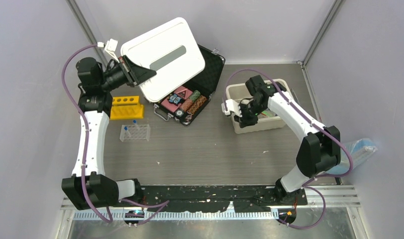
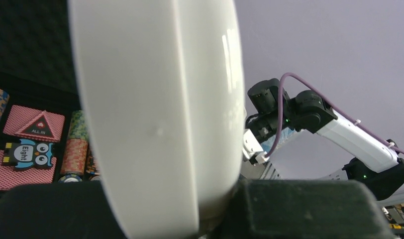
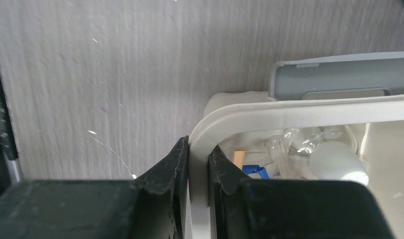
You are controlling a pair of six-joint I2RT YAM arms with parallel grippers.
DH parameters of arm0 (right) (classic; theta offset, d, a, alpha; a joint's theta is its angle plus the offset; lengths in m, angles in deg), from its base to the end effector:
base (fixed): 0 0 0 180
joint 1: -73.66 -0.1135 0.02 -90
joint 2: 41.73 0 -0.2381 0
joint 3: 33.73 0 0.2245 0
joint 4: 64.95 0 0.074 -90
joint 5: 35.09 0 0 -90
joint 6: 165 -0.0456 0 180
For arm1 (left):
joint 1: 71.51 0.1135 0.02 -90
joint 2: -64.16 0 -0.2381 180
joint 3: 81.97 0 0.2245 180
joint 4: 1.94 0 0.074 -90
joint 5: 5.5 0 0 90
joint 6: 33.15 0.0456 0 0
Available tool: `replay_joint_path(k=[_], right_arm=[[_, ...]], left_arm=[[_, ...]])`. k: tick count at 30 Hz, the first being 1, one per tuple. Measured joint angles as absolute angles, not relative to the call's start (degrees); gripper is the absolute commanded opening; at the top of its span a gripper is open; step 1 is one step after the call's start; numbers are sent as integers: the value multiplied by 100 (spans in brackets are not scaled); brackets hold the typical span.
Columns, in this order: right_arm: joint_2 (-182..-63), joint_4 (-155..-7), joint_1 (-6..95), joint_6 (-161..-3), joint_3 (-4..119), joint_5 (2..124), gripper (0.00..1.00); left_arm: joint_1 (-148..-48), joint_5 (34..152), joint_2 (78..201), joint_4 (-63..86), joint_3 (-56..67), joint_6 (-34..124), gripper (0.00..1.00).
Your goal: Organize the chemistry lab equipment
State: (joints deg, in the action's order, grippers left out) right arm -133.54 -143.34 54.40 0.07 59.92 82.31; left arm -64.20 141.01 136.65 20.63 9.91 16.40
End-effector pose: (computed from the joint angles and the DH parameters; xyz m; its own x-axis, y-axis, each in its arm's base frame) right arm 0.2560 0.1117 0.2473 0.1441 -0.8584 -0.4924 -0.9886 -0.1031 -0.1094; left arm 0.2619 -0.0047 0.4096 -0.5322 -0.4292 -0.7298 0.5394 0.4925 -0.6830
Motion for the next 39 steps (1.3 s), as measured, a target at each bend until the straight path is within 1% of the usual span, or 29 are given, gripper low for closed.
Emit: replay_joint_path(k=[5,9,13,18,22,24,25,26,27,29,30,32,36,39], right_arm=[[-12886,-14190,4640,-640,5647,8367,5],[-12646,-13888,3849,-1549,5422,8456,5],[-12641,-13119,3313,-2832,5297,8493,7],[-12694,-11989,2821,-4399,5208,8218,8],[-12864,-11355,2310,-5223,5208,8091,10],[-12969,-11174,2109,-5429,5208,8074,20],[-13026,-11080,2002,-5514,5208,8043,35],[-13065,-10994,1914,-5584,5208,8010,43],[-13096,-10938,1849,-5678,5208,8015,56],[-13144,-10859,1772,-5883,5210,8098,68],[-13161,-10826,1748,-5951,5208,8133,73],[-13177,-10791,1720,-6045,5212,8185,77],[-13177,-10802,1739,-6082,5358,8227,81],[-13133,-10922,1991,-6058,5660,8491,85]], left_arm=[[-6420,14016,13512,2031,906,1631,0],[-6420,13930,13479,2085,902,1655,0],[-6420,13826,13471,2203,902,1684,0],[-6420,13769,13458,2413,900,1760,0],[-6402,13697,13289,2573,729,1867,0],[-6389,13686,13182,2669,629,1907,0],[-6387,13679,13136,2724,591,1937,0],[-6387,13677,13110,2763,567,1959,0],[-6387,13677,13097,2780,548,1979,0],[-6387,13675,13095,2820,535,1979,0],[-6387,13677,13095,2824,524,1979,0],[-6387,13690,13097,2804,508,1957,0],[-6392,13847,13193,2691,498,1798,0],[-6477,14014,13309,2623,498,1675,0]])
